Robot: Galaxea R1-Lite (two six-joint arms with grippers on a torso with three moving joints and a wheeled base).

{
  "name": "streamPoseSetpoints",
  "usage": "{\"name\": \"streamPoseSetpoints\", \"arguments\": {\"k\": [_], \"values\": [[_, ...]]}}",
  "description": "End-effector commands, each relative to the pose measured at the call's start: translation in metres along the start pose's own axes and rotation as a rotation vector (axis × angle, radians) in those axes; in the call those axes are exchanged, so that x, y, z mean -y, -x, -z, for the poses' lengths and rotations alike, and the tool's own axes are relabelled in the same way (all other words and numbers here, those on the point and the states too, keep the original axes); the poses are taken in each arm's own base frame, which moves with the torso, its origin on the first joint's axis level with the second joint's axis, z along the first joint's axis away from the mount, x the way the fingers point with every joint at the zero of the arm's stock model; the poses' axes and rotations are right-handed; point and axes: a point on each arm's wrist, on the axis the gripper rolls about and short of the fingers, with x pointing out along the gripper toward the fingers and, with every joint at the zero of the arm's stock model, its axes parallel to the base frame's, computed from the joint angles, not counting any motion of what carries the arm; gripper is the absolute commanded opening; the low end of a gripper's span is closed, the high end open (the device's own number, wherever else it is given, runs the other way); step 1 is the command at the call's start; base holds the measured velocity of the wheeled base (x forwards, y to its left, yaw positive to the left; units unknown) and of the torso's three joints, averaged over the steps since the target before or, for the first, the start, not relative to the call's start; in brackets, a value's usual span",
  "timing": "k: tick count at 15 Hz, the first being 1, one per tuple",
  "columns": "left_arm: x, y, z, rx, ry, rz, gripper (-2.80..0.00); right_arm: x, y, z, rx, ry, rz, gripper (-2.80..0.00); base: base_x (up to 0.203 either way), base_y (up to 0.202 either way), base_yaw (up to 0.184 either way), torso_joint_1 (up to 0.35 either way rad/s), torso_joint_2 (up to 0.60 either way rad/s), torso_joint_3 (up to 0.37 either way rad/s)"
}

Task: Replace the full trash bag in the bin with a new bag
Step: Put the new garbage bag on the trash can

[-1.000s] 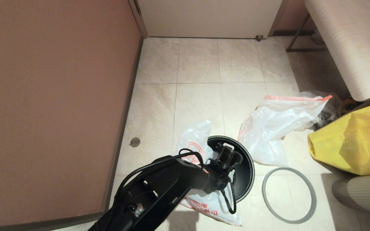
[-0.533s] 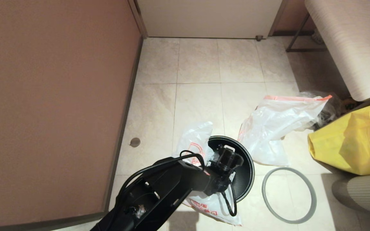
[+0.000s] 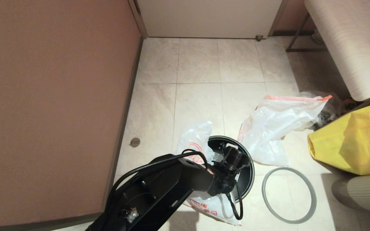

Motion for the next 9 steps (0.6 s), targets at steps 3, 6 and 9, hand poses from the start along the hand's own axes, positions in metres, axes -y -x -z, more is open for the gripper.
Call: {"name": "streamPoseSetpoints", "arguments": {"k": [3, 6, 9], "values": [[0.006, 0.03, -0.018, 0.033, 0.085, -0.018, 0.0, 0.0, 0.0, 0.0, -0.001, 0.0, 0.0, -2.8, 0.0, 0.0, 0.0, 0.0, 0.0, 0.0], [-0.005, 0.049, -0.032, 0.053, 0.092, -0.067, 0.0, 0.0, 0.0, 0.0, -0.001, 0.0, -0.001, -2.8, 0.0, 0.0, 0.0, 0.0, 0.0, 0.0], [-0.038, 0.076, -0.064, 0.085, 0.128, -0.171, 0.0, 0.0, 0.0, 0.0, -0.001, 0.0, -0.001, -2.8, 0.0, 0.0, 0.0, 0.0, 0.0, 0.0]]}}
